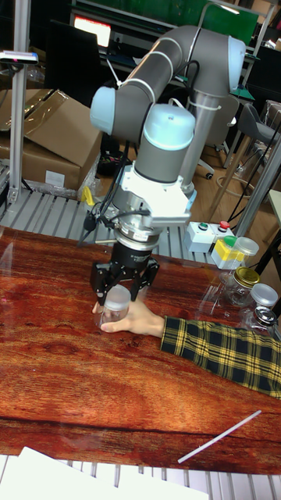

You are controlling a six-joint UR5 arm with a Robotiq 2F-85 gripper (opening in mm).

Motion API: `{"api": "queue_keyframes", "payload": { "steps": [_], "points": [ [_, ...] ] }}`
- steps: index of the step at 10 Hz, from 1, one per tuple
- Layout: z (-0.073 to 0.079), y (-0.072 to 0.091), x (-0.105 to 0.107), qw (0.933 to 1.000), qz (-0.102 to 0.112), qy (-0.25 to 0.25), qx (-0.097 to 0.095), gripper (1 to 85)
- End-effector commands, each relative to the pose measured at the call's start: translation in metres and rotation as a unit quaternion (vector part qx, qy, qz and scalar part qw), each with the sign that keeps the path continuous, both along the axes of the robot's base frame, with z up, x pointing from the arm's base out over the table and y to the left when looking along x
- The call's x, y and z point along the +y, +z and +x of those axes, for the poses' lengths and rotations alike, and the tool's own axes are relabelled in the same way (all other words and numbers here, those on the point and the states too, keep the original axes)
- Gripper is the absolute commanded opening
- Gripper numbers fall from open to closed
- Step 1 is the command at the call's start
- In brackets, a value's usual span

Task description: Unscrew the lid from the jar

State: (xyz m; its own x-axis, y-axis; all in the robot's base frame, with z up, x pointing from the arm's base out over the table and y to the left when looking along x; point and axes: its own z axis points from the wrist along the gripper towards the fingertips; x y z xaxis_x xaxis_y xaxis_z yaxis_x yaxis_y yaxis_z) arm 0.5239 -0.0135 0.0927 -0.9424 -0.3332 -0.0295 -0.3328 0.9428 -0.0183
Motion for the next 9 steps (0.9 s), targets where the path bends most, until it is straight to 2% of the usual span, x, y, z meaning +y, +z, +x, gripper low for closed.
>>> {"api": "queue_keyframes", "payload": {
  "steps": [1,3,5,6,9],
  "points": [
    [-0.008,0.012,0.009,0.9943,0.033,-0.101,0.012,67.3],
    [-0.007,0.013,0.015,0.9875,0.053,-0.147,0.019,67.3],
    [-0.010,0.016,0.013,0.9818,0.063,-0.177,0.029,67.3],
    [-0.011,0.015,0.006,0.9819,0.053,-0.180,0.029,67.3],
    [-0.011,0.011,0.002,0.9821,0.044,-0.181,0.027,66.7]
  ]
}}
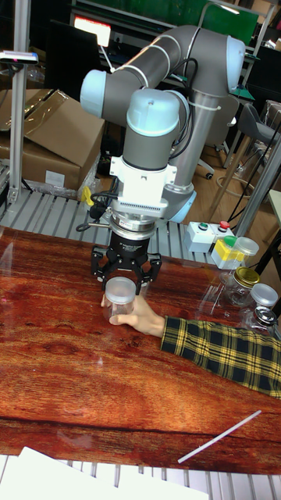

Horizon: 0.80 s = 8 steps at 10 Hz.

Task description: Unscrew the lid from the jar

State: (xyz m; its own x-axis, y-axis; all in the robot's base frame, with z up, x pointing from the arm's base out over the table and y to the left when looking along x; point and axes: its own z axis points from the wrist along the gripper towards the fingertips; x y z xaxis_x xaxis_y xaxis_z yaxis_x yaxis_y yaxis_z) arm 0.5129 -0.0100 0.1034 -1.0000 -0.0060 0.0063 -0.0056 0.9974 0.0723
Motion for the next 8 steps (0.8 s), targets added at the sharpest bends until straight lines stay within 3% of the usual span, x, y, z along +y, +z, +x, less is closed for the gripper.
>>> {"api": "queue_keyframes", "payload": {
  "steps": [1,6,8],
  "points": [
    [-0.0012,0.0000,-0.0020,0.9999,0.002,-0.016,0.004,65.7],
    [-0.0019,-0.0003,-0.0055,0.9999,-0.005,-0.011,0.005,61.0],
    [0.0031,-0.0010,-0.0074,0.9999,-0.009,-0.013,-0.003,53.3]
  ]
}}
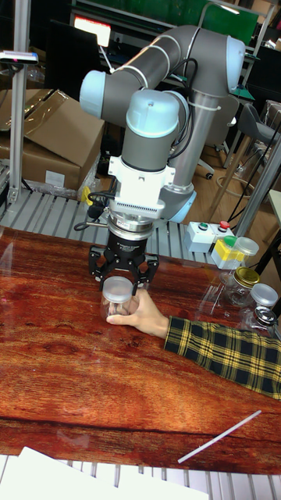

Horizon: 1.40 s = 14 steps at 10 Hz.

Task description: Unscrew the lid from the jar

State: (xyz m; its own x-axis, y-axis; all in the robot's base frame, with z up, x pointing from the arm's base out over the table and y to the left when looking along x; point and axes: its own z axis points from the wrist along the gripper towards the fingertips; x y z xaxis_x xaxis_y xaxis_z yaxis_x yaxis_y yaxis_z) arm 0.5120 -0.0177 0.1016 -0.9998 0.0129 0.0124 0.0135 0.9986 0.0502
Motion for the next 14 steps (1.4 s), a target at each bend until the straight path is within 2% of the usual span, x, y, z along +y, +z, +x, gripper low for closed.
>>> {"api": "queue_keyframes", "payload": {
  "steps": [1,3,5,9,14],
  "points": [
    [0.012,0.000,0.000,0.9998,0.001,-0.011,-0.018,42.3],
    [0.019,-0.001,-0.002,0.9995,-0.004,-0.008,-0.032,27.7],
    [0.030,0.000,0.005,0.9988,0.006,0.007,-0.048,16.7],
    [0.035,0.000,0.006,0.9942,0.006,0.089,-0.060,15.0],
    [0.035,-0.001,0.000,0.9829,-0.011,0.172,-0.063,15.3]
  ]
}}
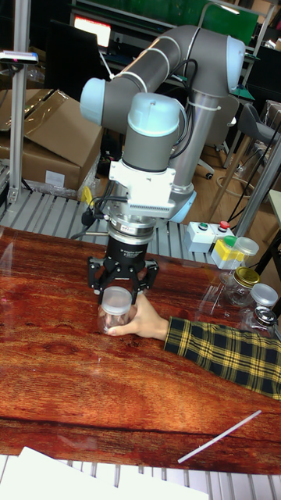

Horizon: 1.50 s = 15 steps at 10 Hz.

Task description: Unscrew the lid from the jar

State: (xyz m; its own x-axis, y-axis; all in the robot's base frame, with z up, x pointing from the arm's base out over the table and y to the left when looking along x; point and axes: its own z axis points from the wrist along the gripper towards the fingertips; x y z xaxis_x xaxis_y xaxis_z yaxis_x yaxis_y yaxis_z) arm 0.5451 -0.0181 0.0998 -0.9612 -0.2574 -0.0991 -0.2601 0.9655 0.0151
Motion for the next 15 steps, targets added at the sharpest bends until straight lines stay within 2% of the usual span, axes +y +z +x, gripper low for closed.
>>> {"api": "queue_keyframes", "payload": {
  "steps": [1,9,12,15],
  "points": [
    [0.0039,0.0008,-0.0016,0.9986,-0.008,0.052,-0.009,15.3],
    [0.0042,-0.0010,0.0042,0.9889,-0.013,0.148,-0.014,17.3],
    [0.0009,-0.0016,0.0027,0.9813,-0.020,0.191,-0.009,17.7],
    [-0.0036,-0.0023,0.0039,0.9699,-0.021,0.243,-0.003,17.7]
  ]
}}
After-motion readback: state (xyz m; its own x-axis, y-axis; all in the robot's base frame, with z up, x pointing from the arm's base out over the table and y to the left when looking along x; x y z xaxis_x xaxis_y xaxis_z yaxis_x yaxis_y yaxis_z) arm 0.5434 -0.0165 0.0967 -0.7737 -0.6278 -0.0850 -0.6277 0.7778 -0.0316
